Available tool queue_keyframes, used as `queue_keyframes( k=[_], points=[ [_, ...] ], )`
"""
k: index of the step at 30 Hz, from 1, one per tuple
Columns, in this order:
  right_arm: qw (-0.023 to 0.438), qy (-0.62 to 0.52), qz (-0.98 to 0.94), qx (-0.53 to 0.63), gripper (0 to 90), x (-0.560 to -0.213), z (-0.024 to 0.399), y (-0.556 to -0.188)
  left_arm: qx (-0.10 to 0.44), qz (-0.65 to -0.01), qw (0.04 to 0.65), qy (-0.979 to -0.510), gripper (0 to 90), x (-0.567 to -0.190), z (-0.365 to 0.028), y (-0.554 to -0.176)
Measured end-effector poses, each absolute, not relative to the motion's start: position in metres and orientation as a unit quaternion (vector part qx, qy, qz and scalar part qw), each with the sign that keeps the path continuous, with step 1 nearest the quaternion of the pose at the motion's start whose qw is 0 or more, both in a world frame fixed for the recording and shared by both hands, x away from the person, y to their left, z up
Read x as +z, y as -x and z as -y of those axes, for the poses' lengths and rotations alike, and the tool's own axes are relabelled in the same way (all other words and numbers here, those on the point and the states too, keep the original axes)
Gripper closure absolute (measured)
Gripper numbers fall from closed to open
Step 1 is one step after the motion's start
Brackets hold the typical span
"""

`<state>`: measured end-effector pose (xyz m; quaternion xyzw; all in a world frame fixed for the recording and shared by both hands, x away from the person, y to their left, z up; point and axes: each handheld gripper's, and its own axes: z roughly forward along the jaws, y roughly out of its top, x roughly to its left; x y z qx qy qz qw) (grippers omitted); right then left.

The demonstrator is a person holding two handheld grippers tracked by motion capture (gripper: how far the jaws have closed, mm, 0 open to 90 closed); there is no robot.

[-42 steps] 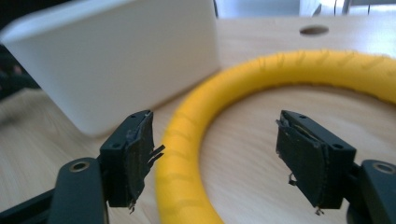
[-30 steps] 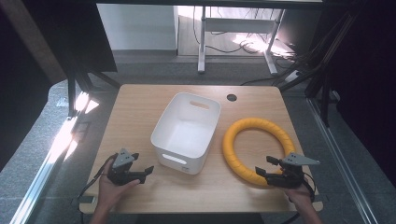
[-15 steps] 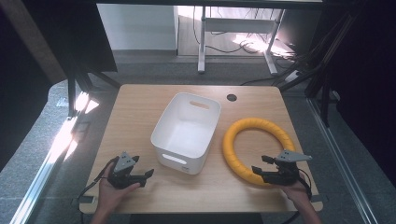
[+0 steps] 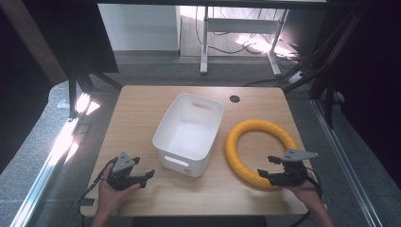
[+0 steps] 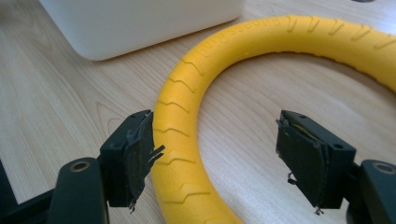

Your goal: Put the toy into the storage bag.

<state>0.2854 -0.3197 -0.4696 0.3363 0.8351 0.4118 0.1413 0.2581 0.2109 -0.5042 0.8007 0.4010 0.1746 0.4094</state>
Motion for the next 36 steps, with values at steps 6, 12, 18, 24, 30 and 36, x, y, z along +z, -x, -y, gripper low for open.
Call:
queue_keyframes(
  k=[6, 12, 18, 24, 30, 36],
  points=[
    [0.129, -0.313, -0.862, 0.378, 30.0, -0.456, 0.306, -0.296, 0.166, -0.391, 0.412, -0.807, 22.3, -0.503, -0.209, -0.258],
    [0.112, -0.289, -0.893, 0.326, 30.0, -0.447, 0.295, -0.31, 0.159, -0.388, 0.413, -0.809, 22.6, -0.503, -0.206, -0.26],
    [0.081, -0.27, -0.919, 0.276, 30.0, -0.448, 0.285, -0.325, 0.154, -0.382, 0.404, -0.817, 22.7, -0.506, -0.2, -0.264],
    [0.054, -0.259, -0.935, 0.236, 29.9, -0.45, 0.274, -0.331, 0.154, -0.379, 0.396, -0.822, 22.9, -0.508, -0.201, -0.27],
    [0.035, -0.241, -0.949, 0.202, 29.7, -0.456, 0.263, -0.329, 0.149, -0.374, 0.392, -0.827, 22.9, -0.51, -0.203, -0.275],
    [0.021, -0.223, -0.961, 0.165, 29.7, -0.468, 0.255, -0.329, 0.147, -0.375, 0.389, -0.829, 22.8, -0.512, -0.207, -0.275]
  ],
)
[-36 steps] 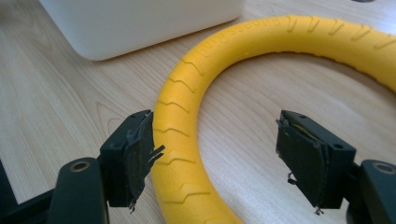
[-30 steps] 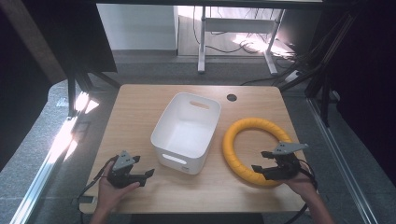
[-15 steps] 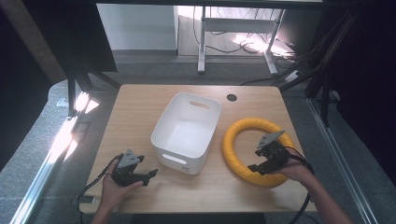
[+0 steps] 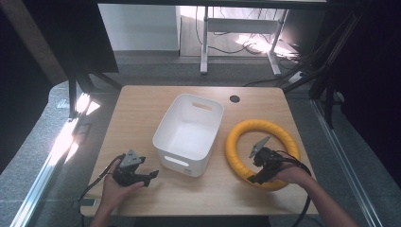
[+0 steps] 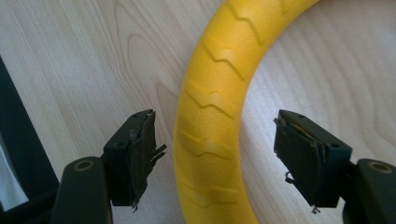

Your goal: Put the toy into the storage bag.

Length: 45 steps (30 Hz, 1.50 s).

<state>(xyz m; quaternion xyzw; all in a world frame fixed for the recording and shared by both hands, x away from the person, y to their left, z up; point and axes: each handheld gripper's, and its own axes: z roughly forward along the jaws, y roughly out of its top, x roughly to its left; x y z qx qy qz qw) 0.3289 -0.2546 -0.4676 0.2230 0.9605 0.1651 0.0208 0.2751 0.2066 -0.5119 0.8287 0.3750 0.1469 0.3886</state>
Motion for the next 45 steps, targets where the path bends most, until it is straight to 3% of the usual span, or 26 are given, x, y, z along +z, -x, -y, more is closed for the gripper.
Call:
queue_keyframes(
  k=[18, 30, 34, 45],
  points=[
    [0.011, -0.2, -0.975, 0.093, 36.0, -0.493, 0.243, -0.331, 0.143, -0.379, 0.392, -0.826, 22.3, -0.513, -0.204, -0.275],
    [0.006, -0.197, -0.977, 0.082, 44.3, -0.5, 0.242, -0.332, 0.14, -0.377, 0.389, -0.829, 22.1, -0.514, -0.202, -0.276],
    [0.001, -0.196, -0.977, 0.08, 50.8, -0.499, 0.24, -0.331, 0.14, -0.377, 0.387, -0.83, 22.1, -0.515, -0.202, -0.276],
    [-0.022, -0.218, -0.962, 0.162, 51.5, -0.488, 0.259, -0.333, 0.141, -0.378, 0.386, -0.83, 22.2, -0.515, -0.202, -0.277]
  ],
)
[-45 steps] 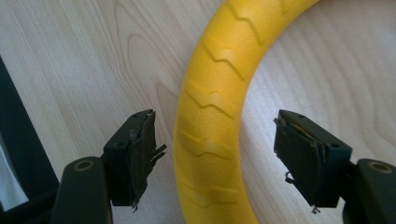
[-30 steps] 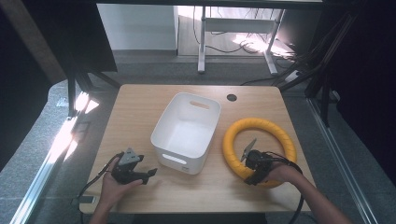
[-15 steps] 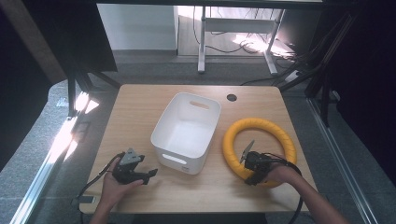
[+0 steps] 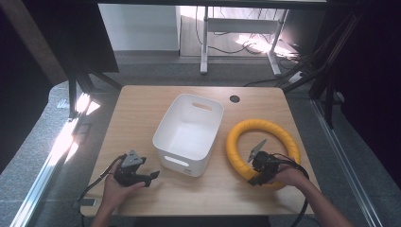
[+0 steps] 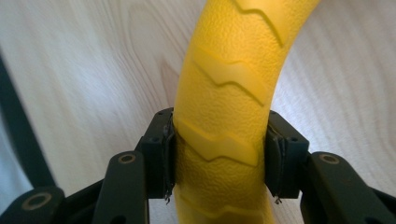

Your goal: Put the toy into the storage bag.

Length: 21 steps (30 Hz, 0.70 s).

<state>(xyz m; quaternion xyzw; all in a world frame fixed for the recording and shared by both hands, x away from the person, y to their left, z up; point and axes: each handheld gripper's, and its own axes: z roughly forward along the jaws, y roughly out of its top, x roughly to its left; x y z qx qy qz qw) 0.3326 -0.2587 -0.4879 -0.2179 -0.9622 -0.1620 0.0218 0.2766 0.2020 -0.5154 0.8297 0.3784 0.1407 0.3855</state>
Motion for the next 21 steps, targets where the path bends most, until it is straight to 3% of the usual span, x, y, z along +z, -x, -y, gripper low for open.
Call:
queue_keyframes(
  k=[21],
  points=[
    [0.044, 0.268, 0.888, -0.371, 51.5, -0.44, 0.299, -0.333, 0.144, -0.379, 0.387, -0.828, 22.2, -0.515, -0.202, -0.276]
  ],
)
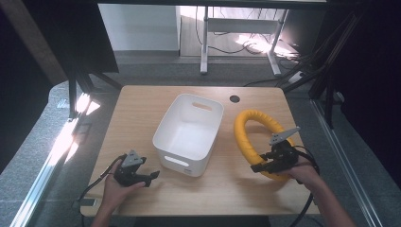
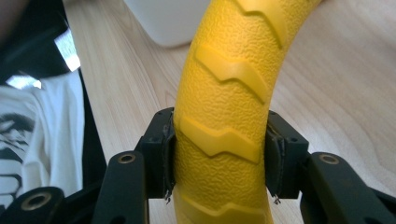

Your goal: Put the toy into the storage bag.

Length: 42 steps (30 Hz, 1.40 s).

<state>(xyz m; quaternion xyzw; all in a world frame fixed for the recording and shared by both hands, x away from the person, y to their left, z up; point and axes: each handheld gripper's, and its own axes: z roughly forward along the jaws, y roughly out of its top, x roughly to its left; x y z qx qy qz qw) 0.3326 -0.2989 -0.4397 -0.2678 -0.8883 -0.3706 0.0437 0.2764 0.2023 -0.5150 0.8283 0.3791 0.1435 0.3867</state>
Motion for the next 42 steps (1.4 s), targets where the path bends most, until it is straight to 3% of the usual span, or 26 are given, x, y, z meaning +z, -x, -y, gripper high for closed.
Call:
queue_keyframes(
  k=[21, 42],
  points=[
    [0.004, 0.284, 0.824, -0.491, 51.6, -0.419, 0.327, -0.323, 0.141, -0.381, 0.39, -0.827, 22.3, -0.515, -0.203, -0.277],
    [-0.01, 0.27, 0.779, -0.566, 51.4, -0.401, 0.321, -0.322, 0.142, -0.384, 0.391, -0.825, 22.2, -0.516, -0.203, -0.277]
  ],
)
